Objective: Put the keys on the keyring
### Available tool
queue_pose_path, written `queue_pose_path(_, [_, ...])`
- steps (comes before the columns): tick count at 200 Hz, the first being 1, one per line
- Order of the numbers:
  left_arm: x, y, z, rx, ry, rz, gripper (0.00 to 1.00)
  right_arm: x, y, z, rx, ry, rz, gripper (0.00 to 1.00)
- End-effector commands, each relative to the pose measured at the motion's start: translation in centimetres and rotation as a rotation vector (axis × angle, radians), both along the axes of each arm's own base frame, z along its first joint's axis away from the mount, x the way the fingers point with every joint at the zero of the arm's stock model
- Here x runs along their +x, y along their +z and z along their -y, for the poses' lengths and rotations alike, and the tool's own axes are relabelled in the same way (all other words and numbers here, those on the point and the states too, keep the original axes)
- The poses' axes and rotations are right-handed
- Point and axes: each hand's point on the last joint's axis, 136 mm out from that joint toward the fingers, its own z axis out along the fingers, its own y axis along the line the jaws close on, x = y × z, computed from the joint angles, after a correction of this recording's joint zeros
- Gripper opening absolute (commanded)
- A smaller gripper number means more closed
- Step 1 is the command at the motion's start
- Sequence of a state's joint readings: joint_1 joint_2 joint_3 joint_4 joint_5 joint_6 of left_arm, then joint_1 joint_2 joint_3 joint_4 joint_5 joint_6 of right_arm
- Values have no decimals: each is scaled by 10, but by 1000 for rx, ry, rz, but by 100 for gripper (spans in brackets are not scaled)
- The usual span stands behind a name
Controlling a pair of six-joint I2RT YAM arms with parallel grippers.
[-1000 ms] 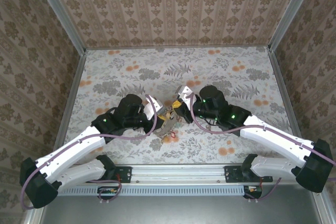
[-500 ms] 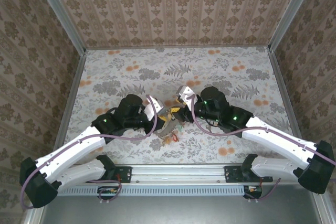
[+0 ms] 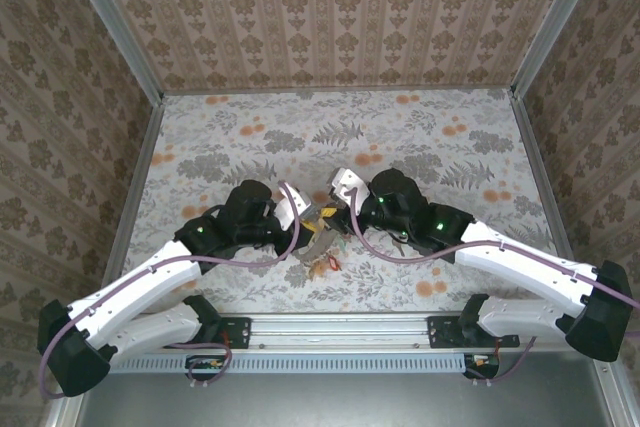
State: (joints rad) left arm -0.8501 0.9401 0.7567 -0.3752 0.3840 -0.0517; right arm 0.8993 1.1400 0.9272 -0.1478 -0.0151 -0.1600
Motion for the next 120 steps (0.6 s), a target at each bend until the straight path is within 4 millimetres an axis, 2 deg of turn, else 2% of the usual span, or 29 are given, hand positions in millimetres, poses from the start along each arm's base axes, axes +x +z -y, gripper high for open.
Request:
queue_pose_path(1, [-2, 25, 6, -78, -35, 58, 0, 5, -10, 12, -84, -54, 16, 47])
queue_pose_path(16, [-2, 25, 6, -77, -34, 58, 0, 6, -10, 14, -92, -59, 23, 45])
queue_pose_path(69, [-2, 25, 6, -75, -32, 60, 0, 5, -8, 16, -91, -58, 35, 26])
queue_pose_path(120, [-1, 24, 6, -73, -27, 61, 0, 3, -8, 20, -96, -58, 46, 12])
